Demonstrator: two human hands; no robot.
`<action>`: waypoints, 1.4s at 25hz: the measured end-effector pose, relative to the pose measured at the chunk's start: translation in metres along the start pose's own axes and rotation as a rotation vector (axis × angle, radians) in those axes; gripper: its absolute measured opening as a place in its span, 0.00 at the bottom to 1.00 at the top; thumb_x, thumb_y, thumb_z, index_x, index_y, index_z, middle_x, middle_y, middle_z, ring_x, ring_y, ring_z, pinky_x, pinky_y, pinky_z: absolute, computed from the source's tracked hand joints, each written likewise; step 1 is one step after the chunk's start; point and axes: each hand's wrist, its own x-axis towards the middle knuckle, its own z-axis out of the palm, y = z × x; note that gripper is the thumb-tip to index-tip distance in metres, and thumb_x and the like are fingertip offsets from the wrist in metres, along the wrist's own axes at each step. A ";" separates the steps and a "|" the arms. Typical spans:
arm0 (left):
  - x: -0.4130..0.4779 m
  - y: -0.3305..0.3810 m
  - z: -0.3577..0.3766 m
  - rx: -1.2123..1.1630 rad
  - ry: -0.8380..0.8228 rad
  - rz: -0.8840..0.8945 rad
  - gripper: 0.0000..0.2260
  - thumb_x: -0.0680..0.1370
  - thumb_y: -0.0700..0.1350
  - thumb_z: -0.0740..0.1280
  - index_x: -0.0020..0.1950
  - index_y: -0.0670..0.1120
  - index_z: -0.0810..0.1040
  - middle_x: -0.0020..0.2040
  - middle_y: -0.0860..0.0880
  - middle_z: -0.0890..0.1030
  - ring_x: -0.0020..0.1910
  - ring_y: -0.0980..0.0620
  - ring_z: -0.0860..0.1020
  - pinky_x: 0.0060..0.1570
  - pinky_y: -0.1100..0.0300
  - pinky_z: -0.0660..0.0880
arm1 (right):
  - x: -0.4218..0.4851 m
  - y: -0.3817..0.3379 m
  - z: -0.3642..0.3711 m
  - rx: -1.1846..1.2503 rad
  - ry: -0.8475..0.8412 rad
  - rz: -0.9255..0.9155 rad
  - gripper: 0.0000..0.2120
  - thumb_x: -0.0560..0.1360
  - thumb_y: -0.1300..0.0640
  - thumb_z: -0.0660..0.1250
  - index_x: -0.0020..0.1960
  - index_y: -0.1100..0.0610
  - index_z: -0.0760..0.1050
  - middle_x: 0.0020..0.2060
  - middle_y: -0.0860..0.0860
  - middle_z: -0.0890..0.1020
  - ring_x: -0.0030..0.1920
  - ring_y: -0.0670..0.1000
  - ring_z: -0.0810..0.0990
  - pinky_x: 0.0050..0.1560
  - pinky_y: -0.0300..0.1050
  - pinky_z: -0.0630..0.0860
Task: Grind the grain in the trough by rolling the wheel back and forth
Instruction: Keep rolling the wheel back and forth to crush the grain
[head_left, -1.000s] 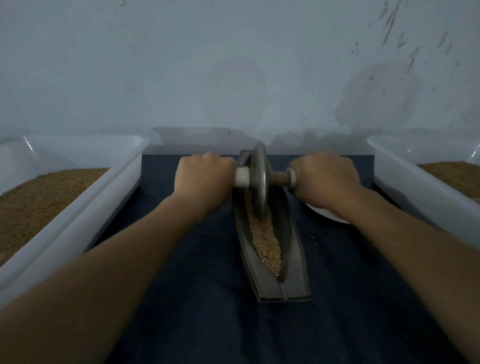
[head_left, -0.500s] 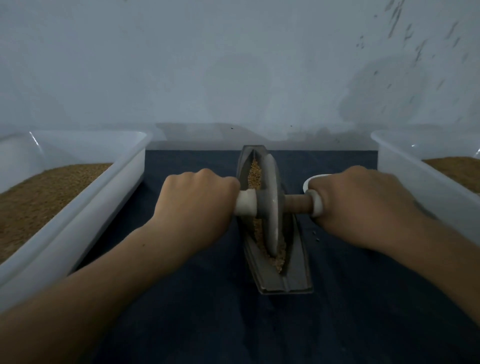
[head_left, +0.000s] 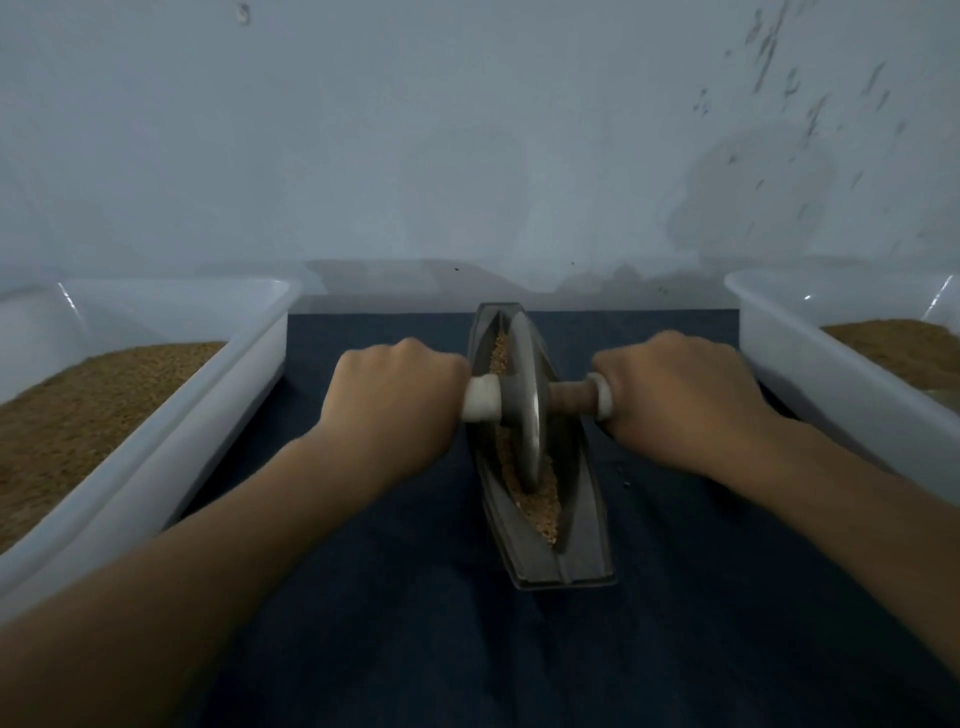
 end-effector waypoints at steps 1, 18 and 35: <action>-0.011 0.001 -0.008 0.024 0.029 0.031 0.20 0.66 0.52 0.74 0.37 0.55 0.61 0.29 0.55 0.55 0.25 0.56 0.50 0.26 0.62 0.47 | -0.011 -0.001 -0.008 -0.011 0.040 -0.026 0.10 0.69 0.43 0.60 0.32 0.45 0.63 0.24 0.42 0.65 0.23 0.43 0.63 0.26 0.36 0.52; -0.005 0.001 -0.003 0.049 0.025 0.025 0.17 0.67 0.51 0.74 0.38 0.54 0.64 0.28 0.54 0.57 0.24 0.54 0.52 0.26 0.61 0.49 | -0.007 0.001 0.000 -0.003 -0.003 -0.004 0.17 0.71 0.45 0.67 0.31 0.46 0.61 0.24 0.42 0.66 0.24 0.45 0.65 0.25 0.37 0.54; 0.007 0.002 0.004 0.023 0.048 0.053 0.17 0.67 0.48 0.74 0.39 0.51 0.64 0.30 0.53 0.57 0.25 0.52 0.56 0.26 0.60 0.52 | -0.007 -0.004 0.002 -0.029 -0.008 0.035 0.19 0.71 0.47 0.67 0.32 0.47 0.58 0.27 0.44 0.67 0.25 0.47 0.65 0.27 0.38 0.53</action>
